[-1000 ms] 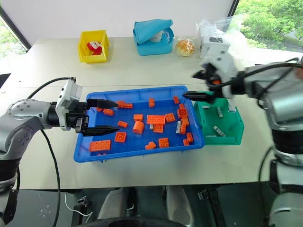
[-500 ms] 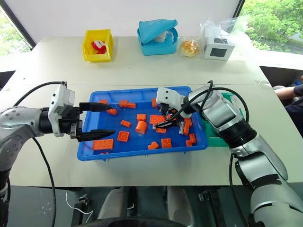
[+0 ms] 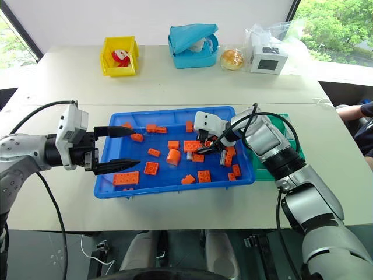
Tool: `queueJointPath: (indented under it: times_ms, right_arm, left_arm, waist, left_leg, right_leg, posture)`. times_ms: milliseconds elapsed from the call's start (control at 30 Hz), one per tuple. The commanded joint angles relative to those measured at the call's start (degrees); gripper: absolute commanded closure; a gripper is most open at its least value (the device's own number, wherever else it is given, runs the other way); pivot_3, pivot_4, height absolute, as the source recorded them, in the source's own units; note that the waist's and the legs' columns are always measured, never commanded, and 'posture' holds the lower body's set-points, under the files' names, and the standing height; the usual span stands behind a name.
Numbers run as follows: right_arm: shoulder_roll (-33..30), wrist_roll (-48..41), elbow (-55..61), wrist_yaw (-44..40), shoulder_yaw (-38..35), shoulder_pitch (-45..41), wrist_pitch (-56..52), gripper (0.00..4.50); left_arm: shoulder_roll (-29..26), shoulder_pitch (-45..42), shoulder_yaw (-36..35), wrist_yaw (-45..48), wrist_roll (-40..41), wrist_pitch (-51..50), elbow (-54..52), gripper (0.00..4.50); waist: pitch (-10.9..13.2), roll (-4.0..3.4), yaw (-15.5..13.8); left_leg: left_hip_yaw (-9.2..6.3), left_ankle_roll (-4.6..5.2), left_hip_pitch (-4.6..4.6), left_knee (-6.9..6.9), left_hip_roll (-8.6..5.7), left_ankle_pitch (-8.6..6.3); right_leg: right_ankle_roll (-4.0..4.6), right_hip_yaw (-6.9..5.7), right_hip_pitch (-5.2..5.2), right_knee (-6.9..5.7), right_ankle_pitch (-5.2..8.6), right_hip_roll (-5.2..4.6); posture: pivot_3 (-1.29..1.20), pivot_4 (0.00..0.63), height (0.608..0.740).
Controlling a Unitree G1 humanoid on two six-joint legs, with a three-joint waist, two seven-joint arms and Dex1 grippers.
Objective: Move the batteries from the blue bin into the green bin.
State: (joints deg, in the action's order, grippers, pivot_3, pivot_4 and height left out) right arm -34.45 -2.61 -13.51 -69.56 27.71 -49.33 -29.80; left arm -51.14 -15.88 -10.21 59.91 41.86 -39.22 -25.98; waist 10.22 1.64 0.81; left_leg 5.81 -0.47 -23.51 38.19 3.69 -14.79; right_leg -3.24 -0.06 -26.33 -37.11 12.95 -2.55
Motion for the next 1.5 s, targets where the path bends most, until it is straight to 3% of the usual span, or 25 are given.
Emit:
queueJointPath:
  times_ms: [33,233,467,567,667,1033,1500]
  right_arm:
    - [2.1,-1.9,3.7,-0.2,-2.9,-2.5,-2.8,3.28]
    - [10.9,-2.4,3.7,2.9,-2.7,-7.6,-6.0,3.28]
    - [24.1,2.8,-5.0,10.4,2.3,-8.9,-3.0,3.28]
    - [25.6,4.3,-6.2,12.2,2.7,-8.8,-2.6,1.89]
    - [23.1,4.2,-2.8,12.0,0.9,-8.4,-4.9,0.35]
    - [6.8,-1.7,25.1,13.8,-9.4,3.8,-26.2,0.35]
    - [5.9,-3.7,28.0,20.9,-7.0,10.5,-28.7,0.35]
  left_arm:
    - [-0.6,-1.2,-0.2,0.5,-0.1,1.1,-0.1,0.0]
    - [-0.3,-2.9,0.7,0.9,-0.4,1.3,1.0,0.0]
    - [0.0,-4.2,1.1,0.8,-0.5,0.9,1.2,0.0]
    - [0.0,-4.4,1.1,0.4,-0.3,0.7,1.0,0.0]
    - [0.0,-4.2,0.9,0.2,-0.2,0.7,0.8,0.0]
    - [-1.1,-4.6,0.7,0.9,-0.4,0.9,2.5,0.0]
    - [-0.9,-9.8,4.2,4.8,-3.0,2.3,7.0,0.0]
  waist:
    - [0.0,0.0,0.1]
    - [0.0,-0.01,0.3]
    - [0.0,0.0,0.1]
    - [0.0,0.01,-0.1]
    - [0.0,0.02,0.0]
    - [0.0,0.03,0.2]
    - [0.0,0.04,0.1]
  left_leg:
    - [0.01,0.0,0.0,0.0,0.0,0.0]
    - [0.0,0.0,0.02,-0.01,0.07,0.0]
    - [0.0,-0.01,0.01,-0.02,0.05,0.01]
    - [0.01,-0.03,-0.01,-0.01,0.02,0.02]
    - [0.02,-0.05,-0.01,0.0,0.0,0.02]
    - [-0.02,-0.04,0.02,-0.08,0.03,0.02]
    - [-0.02,-0.04,0.01,-0.07,0.02,0.02]
  right_leg:
    - [0.0,0.0,-0.01,0.0,0.0,0.0]
    - [-0.06,0.0,-0.04,-0.08,-0.04,0.09]
    - [-0.07,-0.01,-0.02,-0.07,-0.05,0.05]
    - [-0.05,-0.02,-0.02,-0.07,-0.05,-0.01]
    - [-0.02,-0.02,0.0,-0.05,-0.02,-0.05]
    - [-0.02,-0.05,-0.03,-0.06,-0.02,0.0]
    - [0.0,-0.04,-0.01,-0.01,0.0,0.02]
  posture:
    - [0.0,0.15,0.736]
    - [0.0,0.15,0.736]
    - [0.0,0.15,0.736]
    - [0.0,0.15,0.736]
    - [0.0,0.15,0.736]
    - [0.0,0.15,0.736]
    - [0.0,0.15,0.736]
